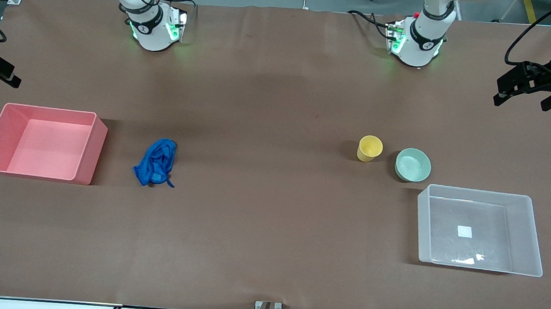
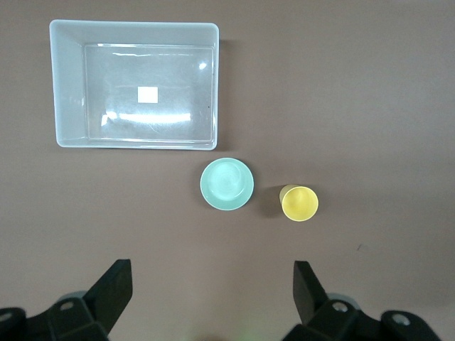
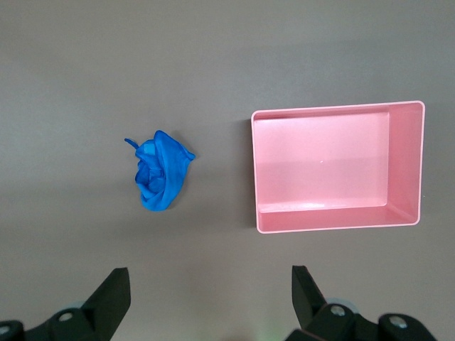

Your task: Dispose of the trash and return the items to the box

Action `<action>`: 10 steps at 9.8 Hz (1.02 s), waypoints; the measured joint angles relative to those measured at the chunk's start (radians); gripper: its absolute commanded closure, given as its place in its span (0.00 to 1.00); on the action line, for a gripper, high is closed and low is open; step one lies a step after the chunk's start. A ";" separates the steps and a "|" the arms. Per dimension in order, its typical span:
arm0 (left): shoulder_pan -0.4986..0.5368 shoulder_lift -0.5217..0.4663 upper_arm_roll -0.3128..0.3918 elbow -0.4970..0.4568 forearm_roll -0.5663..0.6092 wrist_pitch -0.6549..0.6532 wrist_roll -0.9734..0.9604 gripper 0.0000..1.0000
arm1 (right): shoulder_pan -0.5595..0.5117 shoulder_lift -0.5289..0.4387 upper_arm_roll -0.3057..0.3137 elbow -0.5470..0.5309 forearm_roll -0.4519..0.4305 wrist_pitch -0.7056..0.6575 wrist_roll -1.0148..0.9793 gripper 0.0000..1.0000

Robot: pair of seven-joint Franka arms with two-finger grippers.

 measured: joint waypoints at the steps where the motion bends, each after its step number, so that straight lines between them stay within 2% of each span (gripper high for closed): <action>1: 0.000 0.000 0.000 0.000 0.000 0.000 0.000 0.00 | 0.000 0.000 0.000 0.000 0.000 0.000 0.000 0.00; 7: 0.010 0.003 0.003 -0.011 -0.001 0.000 -0.001 0.01 | 0.000 0.000 0.000 0.000 0.000 0.000 0.000 0.00; 10: 0.017 0.005 0.004 -0.095 -0.001 0.036 -0.001 0.02 | 0.004 0.000 0.008 -0.001 0.000 0.001 0.005 0.00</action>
